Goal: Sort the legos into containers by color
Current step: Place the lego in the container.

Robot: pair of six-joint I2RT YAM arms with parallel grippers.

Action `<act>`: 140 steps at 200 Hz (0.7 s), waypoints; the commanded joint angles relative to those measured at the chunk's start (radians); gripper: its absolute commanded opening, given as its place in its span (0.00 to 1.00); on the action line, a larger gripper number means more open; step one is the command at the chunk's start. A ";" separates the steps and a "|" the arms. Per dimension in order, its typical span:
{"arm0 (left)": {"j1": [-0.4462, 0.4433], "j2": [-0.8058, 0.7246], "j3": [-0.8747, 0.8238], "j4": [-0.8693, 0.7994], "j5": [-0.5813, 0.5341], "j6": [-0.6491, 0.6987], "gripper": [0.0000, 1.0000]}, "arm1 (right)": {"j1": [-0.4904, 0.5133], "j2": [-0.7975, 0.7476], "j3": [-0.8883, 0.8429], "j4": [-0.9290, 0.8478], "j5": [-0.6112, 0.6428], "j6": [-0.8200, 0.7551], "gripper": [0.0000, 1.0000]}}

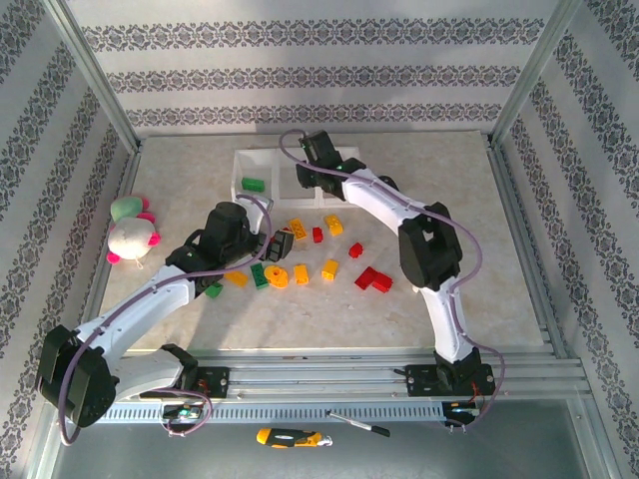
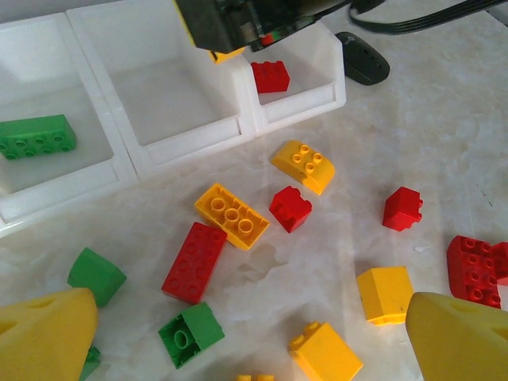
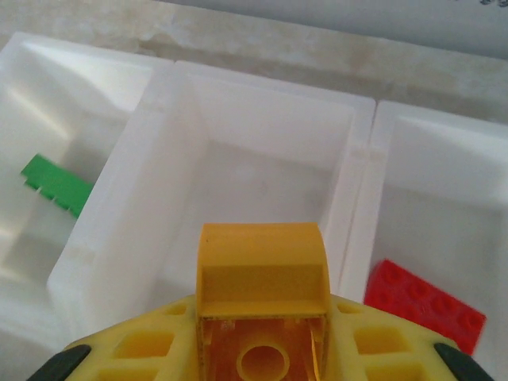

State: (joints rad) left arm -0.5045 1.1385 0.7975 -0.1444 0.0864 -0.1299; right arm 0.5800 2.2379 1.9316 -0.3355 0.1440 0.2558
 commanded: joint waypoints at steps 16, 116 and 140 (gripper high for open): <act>-0.011 -0.028 -0.024 0.033 -0.039 0.021 0.99 | 0.019 0.135 0.182 0.032 0.051 -0.014 0.31; -0.012 -0.056 -0.032 0.009 -0.077 0.021 0.99 | 0.003 0.299 0.422 -0.046 -0.008 0.047 0.60; -0.012 -0.050 -0.045 0.020 -0.092 0.022 0.99 | 0.002 0.245 0.396 -0.062 -0.046 0.023 0.72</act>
State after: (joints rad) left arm -0.5045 1.1004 0.7650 -0.1421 0.0219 -0.1299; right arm 0.5850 2.5465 2.3123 -0.3676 0.1406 0.3012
